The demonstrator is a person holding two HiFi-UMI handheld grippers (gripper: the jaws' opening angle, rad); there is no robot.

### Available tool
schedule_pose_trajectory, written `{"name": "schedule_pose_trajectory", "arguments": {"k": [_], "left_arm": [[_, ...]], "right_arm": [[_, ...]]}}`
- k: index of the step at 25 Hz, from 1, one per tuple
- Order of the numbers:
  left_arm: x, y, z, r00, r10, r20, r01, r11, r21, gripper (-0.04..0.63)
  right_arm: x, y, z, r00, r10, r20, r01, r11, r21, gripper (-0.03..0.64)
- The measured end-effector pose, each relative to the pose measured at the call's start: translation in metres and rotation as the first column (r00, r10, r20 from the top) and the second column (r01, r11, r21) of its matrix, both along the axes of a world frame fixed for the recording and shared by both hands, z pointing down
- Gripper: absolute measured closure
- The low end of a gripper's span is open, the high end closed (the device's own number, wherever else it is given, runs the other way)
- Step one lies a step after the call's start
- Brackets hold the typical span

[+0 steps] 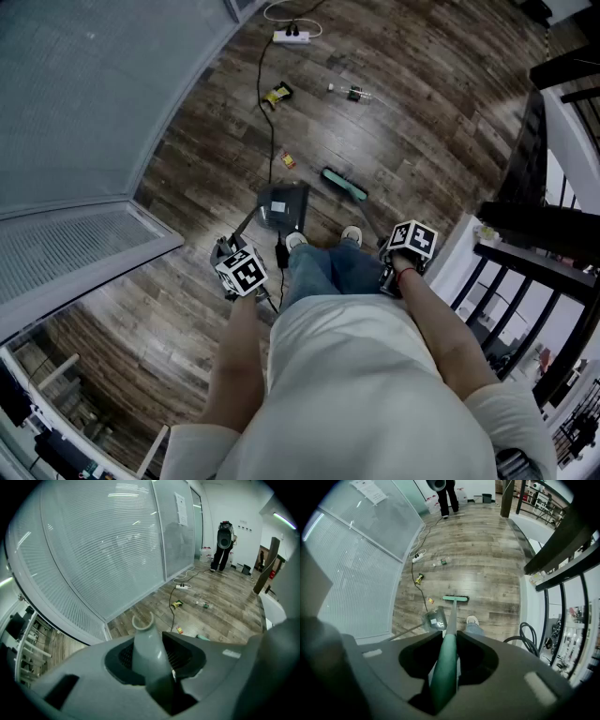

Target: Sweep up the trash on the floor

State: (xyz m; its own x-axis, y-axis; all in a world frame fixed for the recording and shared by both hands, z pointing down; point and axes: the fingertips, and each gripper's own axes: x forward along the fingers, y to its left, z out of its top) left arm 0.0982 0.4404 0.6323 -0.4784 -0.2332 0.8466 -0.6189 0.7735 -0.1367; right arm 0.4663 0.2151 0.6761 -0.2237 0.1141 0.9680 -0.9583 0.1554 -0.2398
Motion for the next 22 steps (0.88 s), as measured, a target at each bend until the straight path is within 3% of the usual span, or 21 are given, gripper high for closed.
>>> {"name": "schedule_pose_trajectory", "arguments": {"k": [10, 22], "left_arm": [[-0.002, -0.02, 0.003, 1.0, 0.014, -0.004, -0.014, 1.0, 0.019, 0.491], [-0.009, -0.018, 0.001, 1.0, 0.006, -0.02, -0.005, 0.998, 0.068, 0.499]], "right_arm": [[-0.004, -0.004, 0.004, 0.999, -0.037, 0.004, 0.037, 0.999, 0.005, 0.518], [-0.005, -0.004, 0.001, 1.0, -0.015, 0.015, 0.015, 1.0, 0.019, 0.518]]}}
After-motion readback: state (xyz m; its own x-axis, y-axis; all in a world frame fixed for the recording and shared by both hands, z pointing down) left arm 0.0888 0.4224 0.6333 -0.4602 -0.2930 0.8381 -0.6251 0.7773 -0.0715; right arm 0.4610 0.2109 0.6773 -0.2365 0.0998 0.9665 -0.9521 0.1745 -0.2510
